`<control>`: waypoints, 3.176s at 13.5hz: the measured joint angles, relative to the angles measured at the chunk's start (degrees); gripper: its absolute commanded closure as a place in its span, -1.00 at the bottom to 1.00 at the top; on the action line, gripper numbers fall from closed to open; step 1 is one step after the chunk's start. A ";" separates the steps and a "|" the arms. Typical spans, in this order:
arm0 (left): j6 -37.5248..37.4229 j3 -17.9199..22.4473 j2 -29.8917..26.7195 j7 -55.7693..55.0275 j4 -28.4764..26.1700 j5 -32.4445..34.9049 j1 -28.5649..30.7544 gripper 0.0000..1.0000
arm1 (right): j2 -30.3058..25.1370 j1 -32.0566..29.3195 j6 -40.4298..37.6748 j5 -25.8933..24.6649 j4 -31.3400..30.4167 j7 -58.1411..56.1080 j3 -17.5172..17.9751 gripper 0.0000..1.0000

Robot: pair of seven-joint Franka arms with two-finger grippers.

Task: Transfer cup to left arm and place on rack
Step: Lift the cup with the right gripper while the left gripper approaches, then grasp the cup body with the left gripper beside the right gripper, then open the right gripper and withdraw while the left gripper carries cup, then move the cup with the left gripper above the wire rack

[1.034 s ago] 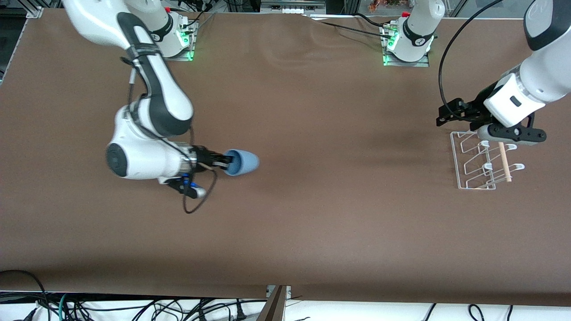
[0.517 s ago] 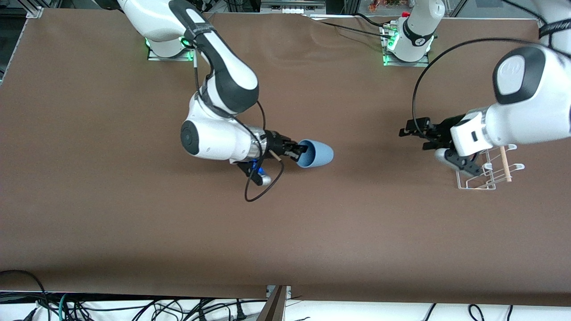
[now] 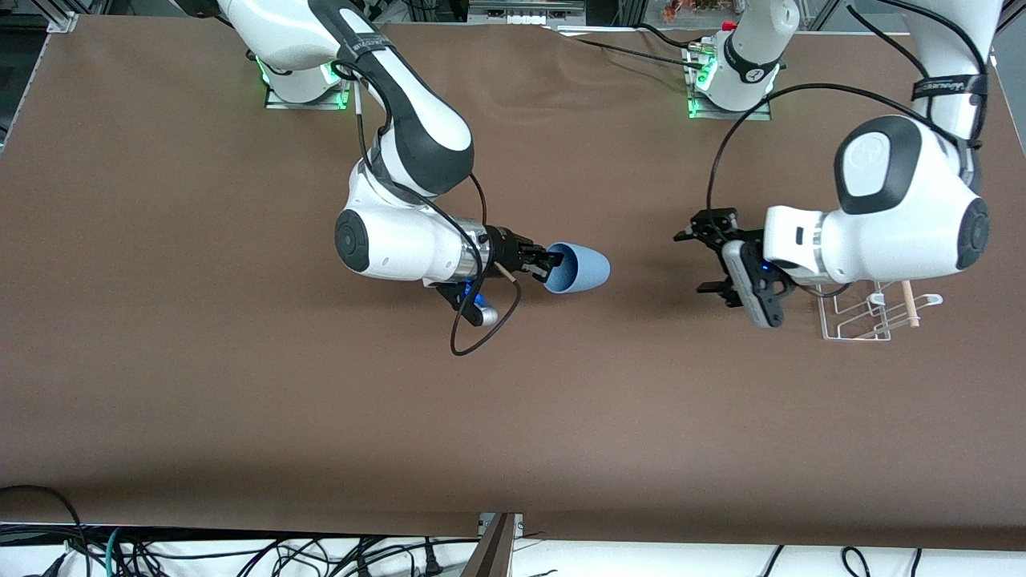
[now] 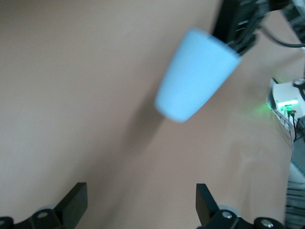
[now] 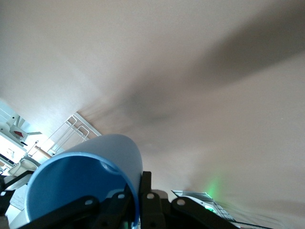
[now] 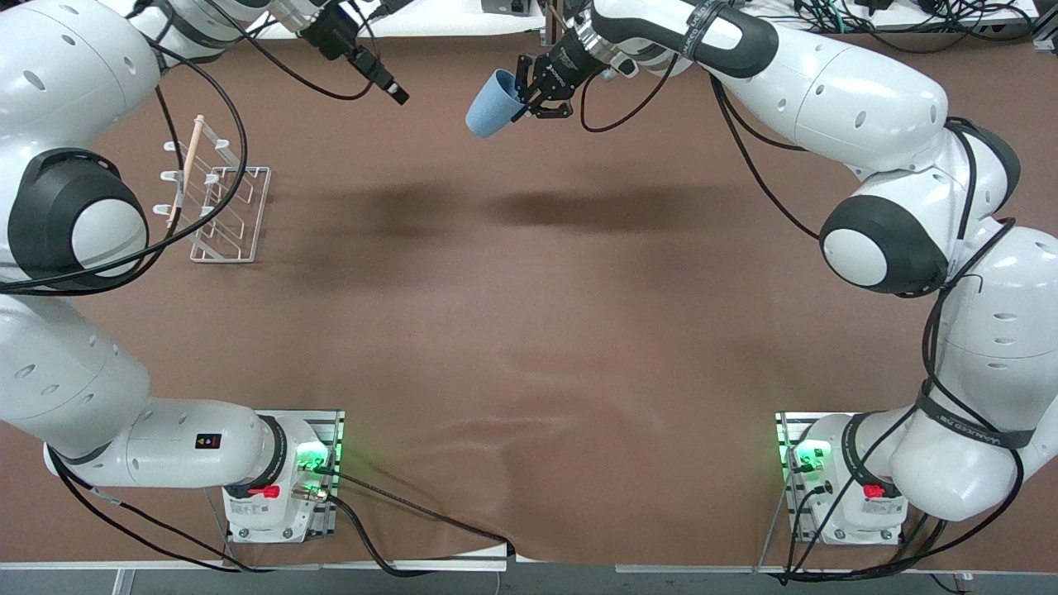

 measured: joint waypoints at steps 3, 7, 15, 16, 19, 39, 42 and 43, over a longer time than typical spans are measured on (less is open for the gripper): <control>6.07 -3.97 0.69 5.15 -1.12 -2.92 -0.30 -1.00 | 0.00 0.00 0.00 0.03 0.17 0.00 0.00 1.00; 20.06 -10.08 2.40 7.21 -6.61 -2.99 -0.83 -1.00 | -0.01 0.01 -0.02 0.13 0.91 0.82 0.04 1.00; 28.21 -13.71 3.52 11.84 -9.04 -3.00 -0.99 1.00 | -0.04 -0.05 -0.12 0.46 2.47 2.50 0.06 0.37; 28.22 -13.71 3.52 11.89 -8.97 -3.00 -0.99 1.00 | -0.05 -0.08 -0.12 0.48 2.52 2.58 0.06 -0.82; 28.20 -13.72 3.52 12.07 -8.94 -3.00 -0.96 1.00 | -0.11 -0.53 0.04 0.47 3.02 2.58 -0.51 -0.98; -7.91 -11.66 1.28 6.14 1.15 49.52 9.67 1.00 | -13.87 -12.44 -37.52 -36.54 -1.66 -32.14 -18.72 -0.99; -18.02 -11.92 1.16 5.81 2.87 61.41 9.57 1.00 | -15.89 -11.97 -37.42 -38.53 -3.75 -33.78 -18.74 -0.99; -20.54 -12.18 1.16 5.45 2.93 65.08 9.39 1.00 | -16.41 -12.00 -37.36 -39.33 -4.13 -34.52 -18.86 -0.99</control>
